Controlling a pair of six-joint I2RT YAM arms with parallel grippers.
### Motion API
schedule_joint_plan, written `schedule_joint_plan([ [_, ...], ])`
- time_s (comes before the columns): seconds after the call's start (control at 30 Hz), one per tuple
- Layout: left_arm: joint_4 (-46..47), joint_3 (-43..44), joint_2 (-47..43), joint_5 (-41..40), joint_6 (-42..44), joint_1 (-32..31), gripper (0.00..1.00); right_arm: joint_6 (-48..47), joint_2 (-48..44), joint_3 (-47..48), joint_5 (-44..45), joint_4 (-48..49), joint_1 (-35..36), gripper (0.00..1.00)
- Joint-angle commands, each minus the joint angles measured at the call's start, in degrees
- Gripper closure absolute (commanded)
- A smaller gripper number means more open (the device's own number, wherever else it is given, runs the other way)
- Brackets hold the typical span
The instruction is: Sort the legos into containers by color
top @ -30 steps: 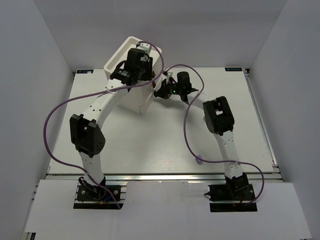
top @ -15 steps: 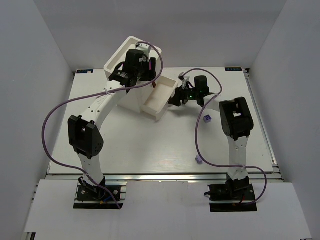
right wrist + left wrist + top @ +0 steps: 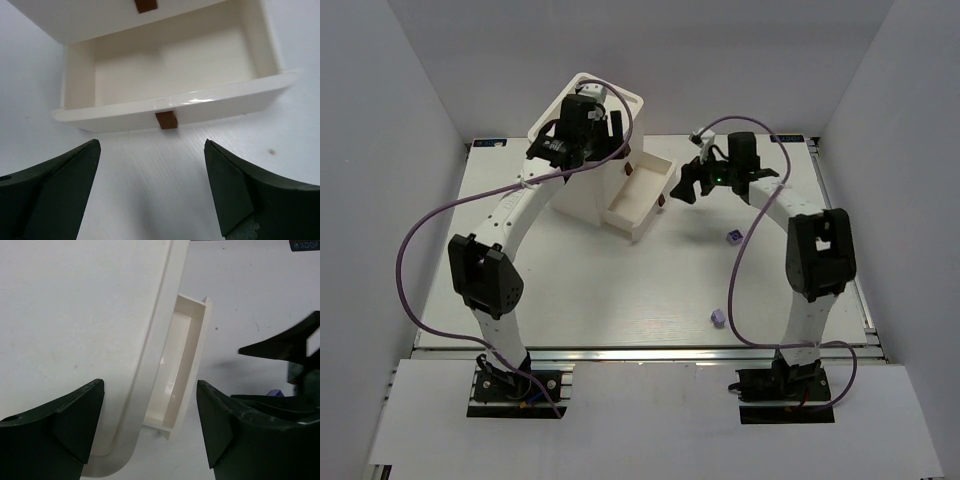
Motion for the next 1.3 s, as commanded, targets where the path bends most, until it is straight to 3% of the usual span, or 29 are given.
schedule_joint_plan([
  [0.0, -1.1, 0.7, -5.8, -0.5, -3.3, 0.6, 0.16, -6.2, -9.2, -2.7, 8.0, -3.2, -1.7, 0.11],
  [0.1, 0.2, 0.1, -8.8, 1.4, -5.1, 0.6, 0.21, -0.8, -14.3, -4.6, 19.7, -4.4, -3.0, 0.11],
  [0.13, 0.6, -0.2, -9.7, 2.4, -5.5, 0.6, 0.32, -2.8, -14.7, -3.8, 18.7, -6.9, -4.4, 0.12],
  [0.2, 1.8, -2.9, -11.6, 6.6, -7.0, -0.6, 0.52, -3.0, -13.9, 0.4, 16.9, -18.0, -5.6, 0.42],
  [0.23, 2.2, -5.6, -13.8, 9.4, -7.5, -0.6, 0.67, -3.0, -12.6, 1.7, 16.4, -25.3, -6.5, 0.55],
  [0.27, 2.7, -7.2, -14.9, 11.5, -8.2, -0.6, 0.72, -3.4, -12.0, 2.8, 15.8, -28.7, -6.6, 0.66],
  [0.33, 5.1, -10.7, -18.2, 15.7, -11.1, -1.1, 0.77, -3.8, -11.6, 3.2, 16.5, -33.1, -7.6, 0.66],
  [0.43, 8.0, -17.0, -22.3, 22.5, -14.2, -1.7, 0.66, -3.9, -13.2, -0.5, 20.8, -35.3, -8.1, 0.41],
  [0.47, 8.1, -18.4, -23.0, 24.5, -14.8, -1.7, 0.52, -4.2, -13.7, -1.2, 21.9, -35.5, -8.1, 0.23],
  [0.53, 7.2, -19.5, -24.2, 25.9, -15.1, -2.9, 0.40, -4.8, -14.5, -3.1, 25.3, -36.3, -8.0, 0.12],
  [0.57, 6.7, -20.2, -25.3, 27.0, -15.6, -3.0, 0.32, -5.7, -14.5, -3.4, 26.3, -36.7, -7.9, 0.11],
  [0.7, 8.5, -28.0, -28.7, 28.2, -18.2, -5.4, 0.24, -7.6, -12.4, -5.6, 31.2, -37.4, -7.9, 0.11],
  [0.93, 12.8, -36.8, -32.8, 24.7, -22.7, -9.1, 0.24, -9.5, -8.8, -8.6, 37.0, -33.9, -7.8, 0.14],
  [1.27, 12.2, -38.2, -29.6, 20.9, -23.6, -15.0, 0.24, -9.2, -2.7, -5.0, 36.4, -32.4, -7.7, 0.26],
])
